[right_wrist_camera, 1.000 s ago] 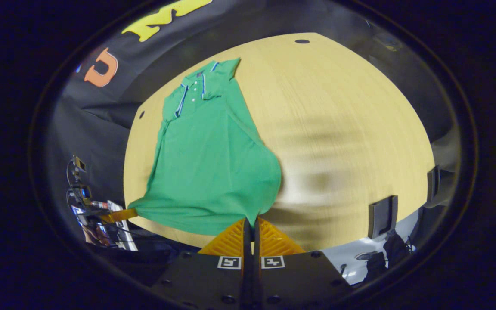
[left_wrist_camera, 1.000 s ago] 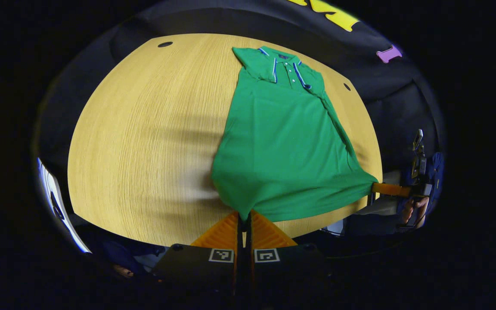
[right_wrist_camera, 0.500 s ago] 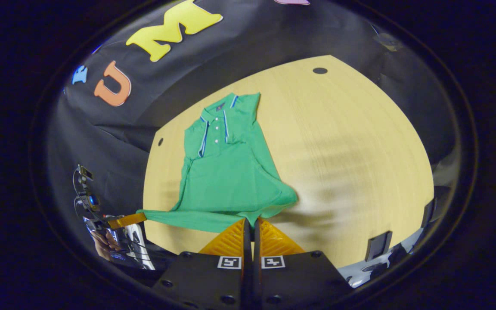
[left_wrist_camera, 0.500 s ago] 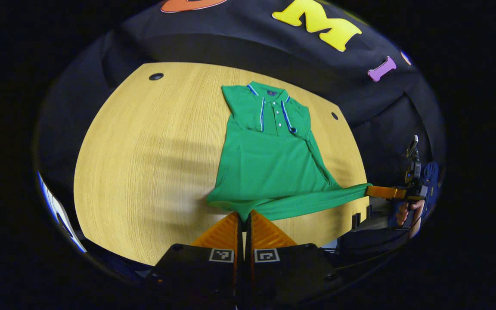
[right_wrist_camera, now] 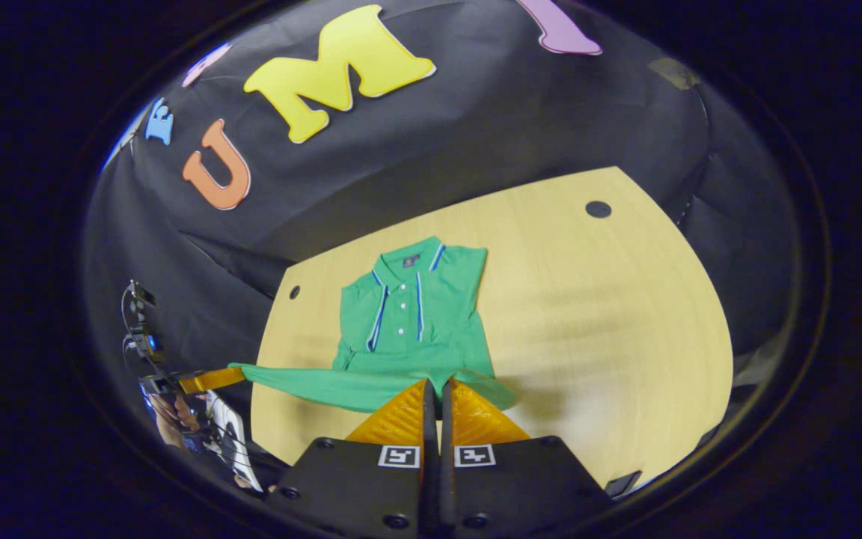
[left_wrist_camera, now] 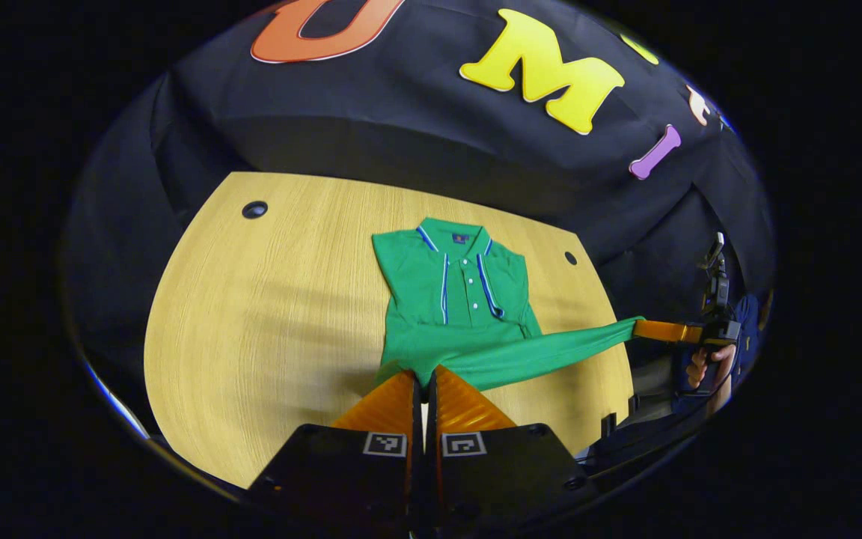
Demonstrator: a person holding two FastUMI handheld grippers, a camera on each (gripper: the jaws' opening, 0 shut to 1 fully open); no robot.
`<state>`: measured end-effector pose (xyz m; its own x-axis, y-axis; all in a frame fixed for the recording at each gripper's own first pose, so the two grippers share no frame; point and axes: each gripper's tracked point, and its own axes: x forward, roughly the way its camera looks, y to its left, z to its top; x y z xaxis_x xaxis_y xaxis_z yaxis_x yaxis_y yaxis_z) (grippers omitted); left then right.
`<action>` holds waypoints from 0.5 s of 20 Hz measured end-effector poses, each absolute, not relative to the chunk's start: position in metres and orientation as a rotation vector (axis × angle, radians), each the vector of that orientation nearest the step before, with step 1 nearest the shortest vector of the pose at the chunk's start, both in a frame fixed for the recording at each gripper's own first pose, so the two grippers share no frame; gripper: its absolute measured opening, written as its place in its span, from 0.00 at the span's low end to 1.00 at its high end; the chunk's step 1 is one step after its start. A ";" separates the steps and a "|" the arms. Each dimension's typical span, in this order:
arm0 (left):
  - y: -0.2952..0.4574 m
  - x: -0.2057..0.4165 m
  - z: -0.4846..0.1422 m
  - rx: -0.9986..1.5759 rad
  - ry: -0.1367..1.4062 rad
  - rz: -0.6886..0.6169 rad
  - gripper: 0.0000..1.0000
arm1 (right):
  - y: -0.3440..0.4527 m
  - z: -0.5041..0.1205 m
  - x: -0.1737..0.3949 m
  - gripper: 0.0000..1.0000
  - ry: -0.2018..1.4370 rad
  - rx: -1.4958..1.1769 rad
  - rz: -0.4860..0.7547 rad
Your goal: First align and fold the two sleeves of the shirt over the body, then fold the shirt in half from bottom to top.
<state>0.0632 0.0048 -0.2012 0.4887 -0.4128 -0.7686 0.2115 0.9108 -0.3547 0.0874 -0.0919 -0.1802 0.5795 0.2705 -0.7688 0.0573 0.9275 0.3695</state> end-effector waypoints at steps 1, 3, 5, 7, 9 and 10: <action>0.003 0.076 -0.200 -0.223 0.975 -0.385 0.04 | -0.089 -0.179 0.100 0.00 0.936 0.364 0.135; 0.003 0.104 -0.201 -0.224 0.941 -0.375 0.04 | -0.086 -0.176 0.123 0.02 0.909 0.323 0.146; 0.001 0.129 -0.201 -0.237 0.915 -0.367 0.04 | -0.084 -0.176 0.142 0.02 0.886 0.292 0.151; 0.000 0.154 -0.205 -0.232 0.898 -0.359 0.03 | -0.086 -0.178 0.167 0.02 0.858 0.263 0.145; 0.000 0.177 -0.211 -0.228 0.879 -0.353 0.03 | -0.088 -0.184 0.193 0.02 0.832 0.241 0.134; -0.001 0.188 -0.216 -0.229 0.868 -0.352 0.04 | -0.089 -0.187 0.207 0.02 0.820 0.231 0.133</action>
<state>0.1881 -0.0011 -0.2155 0.5946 -0.3917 -0.7021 0.2078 0.9185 -0.3365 0.2070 -0.0885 -0.1874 0.6761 0.2061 -0.7074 -0.0284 0.9667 0.2544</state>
